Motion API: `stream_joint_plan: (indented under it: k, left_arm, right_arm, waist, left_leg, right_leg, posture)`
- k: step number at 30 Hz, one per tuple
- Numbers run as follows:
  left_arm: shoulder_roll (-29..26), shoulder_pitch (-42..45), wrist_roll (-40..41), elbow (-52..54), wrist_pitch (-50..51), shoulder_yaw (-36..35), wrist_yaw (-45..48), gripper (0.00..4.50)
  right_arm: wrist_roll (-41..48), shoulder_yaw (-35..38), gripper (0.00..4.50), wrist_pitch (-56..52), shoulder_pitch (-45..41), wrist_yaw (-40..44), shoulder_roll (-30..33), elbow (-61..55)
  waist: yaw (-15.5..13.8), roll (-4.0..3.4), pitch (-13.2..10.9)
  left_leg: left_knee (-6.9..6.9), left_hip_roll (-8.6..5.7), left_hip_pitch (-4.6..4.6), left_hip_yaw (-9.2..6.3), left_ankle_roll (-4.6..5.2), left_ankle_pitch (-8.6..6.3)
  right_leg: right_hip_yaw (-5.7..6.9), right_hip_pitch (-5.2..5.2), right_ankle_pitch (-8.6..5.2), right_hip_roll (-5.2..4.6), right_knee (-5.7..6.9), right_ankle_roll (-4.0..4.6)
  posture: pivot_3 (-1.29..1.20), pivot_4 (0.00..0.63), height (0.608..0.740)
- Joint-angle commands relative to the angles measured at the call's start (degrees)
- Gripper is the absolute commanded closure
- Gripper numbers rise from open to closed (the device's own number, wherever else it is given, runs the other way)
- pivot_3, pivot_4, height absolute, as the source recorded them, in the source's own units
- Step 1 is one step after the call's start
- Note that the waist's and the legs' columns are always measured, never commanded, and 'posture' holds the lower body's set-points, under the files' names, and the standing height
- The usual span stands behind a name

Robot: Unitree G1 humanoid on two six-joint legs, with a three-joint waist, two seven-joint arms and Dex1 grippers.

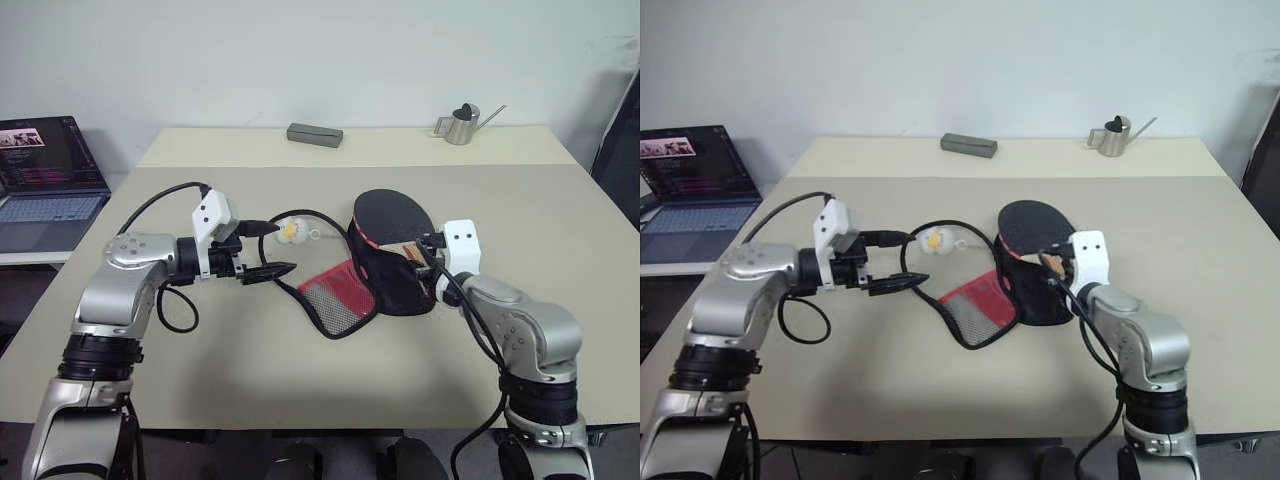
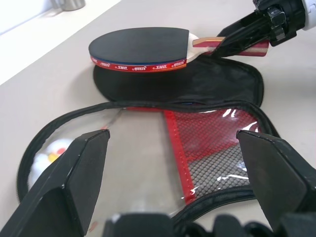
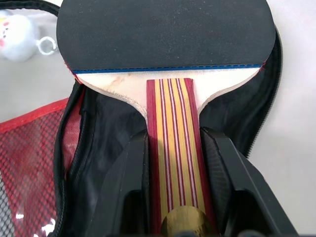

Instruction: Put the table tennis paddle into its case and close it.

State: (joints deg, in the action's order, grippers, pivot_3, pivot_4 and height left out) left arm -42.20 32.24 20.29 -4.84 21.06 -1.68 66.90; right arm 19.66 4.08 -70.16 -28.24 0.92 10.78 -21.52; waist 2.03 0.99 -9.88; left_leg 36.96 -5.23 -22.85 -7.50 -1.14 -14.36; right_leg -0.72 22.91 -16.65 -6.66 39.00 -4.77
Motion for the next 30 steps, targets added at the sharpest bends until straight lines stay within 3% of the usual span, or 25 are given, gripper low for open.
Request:
stream_joint_plan:
  k: [1, 19, 20, 23, 27, 28, 30]
  left_arm:
    - [-1.0, 0.3, 1.2, 2.4, 0.1, -1.7, -0.4, 0.00]
    - [-0.8, 0.1, 1.2, 2.7, 0.1, -1.8, -0.7, 0.00]
    - [-0.9, 0.1, 1.2, 2.7, 0.1, -1.8, -0.7, 0.00]
    - [-0.9, 0.2, 1.2, 2.5, -0.1, -1.8, -0.6, 0.00]
    - [-0.7, 0.3, 1.1, 2.3, -0.3, -1.7, -0.7, 0.00]
    - [-0.7, 0.3, 1.0, 2.2, -0.3, -1.7, -0.7, 0.00]
    - [-0.6, 0.3, 1.0, 2.2, -0.4, -1.7, -0.7, 0.00]
  right_arm:
    - [-1.3, -1.0, 3.34, 3.0, -1.0, 0.1, -0.5, -0.3]
    - [-4.4, -3.5, 3.34, 4.8, 0.4, 0.9, -3.7, 3.3]
    - [-4.4, -3.5, 2.63, 4.8, 0.5, 0.8, -4.1, 3.1]
    - [-4.3, -3.3, 1.83, 4.2, 0.4, 0.7, -5.0, 2.1]
    - [-3.3, -2.4, 0.40, 1.9, -0.4, 0.7, -6.5, -0.5]
    - [-2.8, -1.9, 0.12, 1.1, -0.7, 0.8, -6.9, -1.5]
    - [-1.9, -0.5, 0.12, -0.2, -1.5, 1.3, -6.9, -3.4]
  waist:
    - [0.1, 0.00, 0.0]
    - [1.3, 0.00, 0.0]
    - [1.3, 0.00, 0.0]
    - [1.2, 0.00, 0.0]
    - [1.2, 0.00, 0.0]
    - [1.2, 0.00, 0.0]
    - [1.2, 0.00, 0.0]
  left_leg:
    - [-0.01, 0.00, -0.01, 0.00, -0.02, 0.01]
    - [-0.02, 0.03, -0.09, 0.12, -0.05, 0.03]
    - [-0.02, 0.04, -0.09, 0.12, -0.05, 0.03]
    - [-0.02, 0.04, -0.09, 0.12, -0.05, 0.03]
    - [-0.01, 0.03, -0.09, 0.12, -0.05, 0.03]
    - [-0.02, 0.04, -0.08, 0.11, -0.05, 0.03]
    - [-0.02, 0.05, -0.08, 0.11, -0.05, 0.03]
  right_leg:
    - [-0.01, 0.02, 0.00, 0.00, 0.00, 0.00]
    - [-0.14, 0.23, 0.01, 0.03, 0.08, 0.02]
    - [-0.14, 0.23, 0.01, 0.03, 0.09, 0.02]
    - [-0.14, 0.23, 0.01, 0.04, 0.10, 0.02]
    - [-0.15, 0.23, 0.02, 0.03, 0.09, 0.02]
    - [-0.14, 0.23, 0.02, 0.04, 0.09, 0.02]
    - [-0.14, 0.24, 0.02, 0.04, 0.10, 0.02]
  posture:
    - [0.00, 0.150, 0.740]
    - [0.00, 0.150, 0.740]
    - [0.00, 0.150, 0.740]
    - [0.00, 0.150, 0.740]
    - [0.00, 0.150, 0.740]
    - [0.00, 0.150, 0.740]
    - [0.00, 0.150, 0.740]
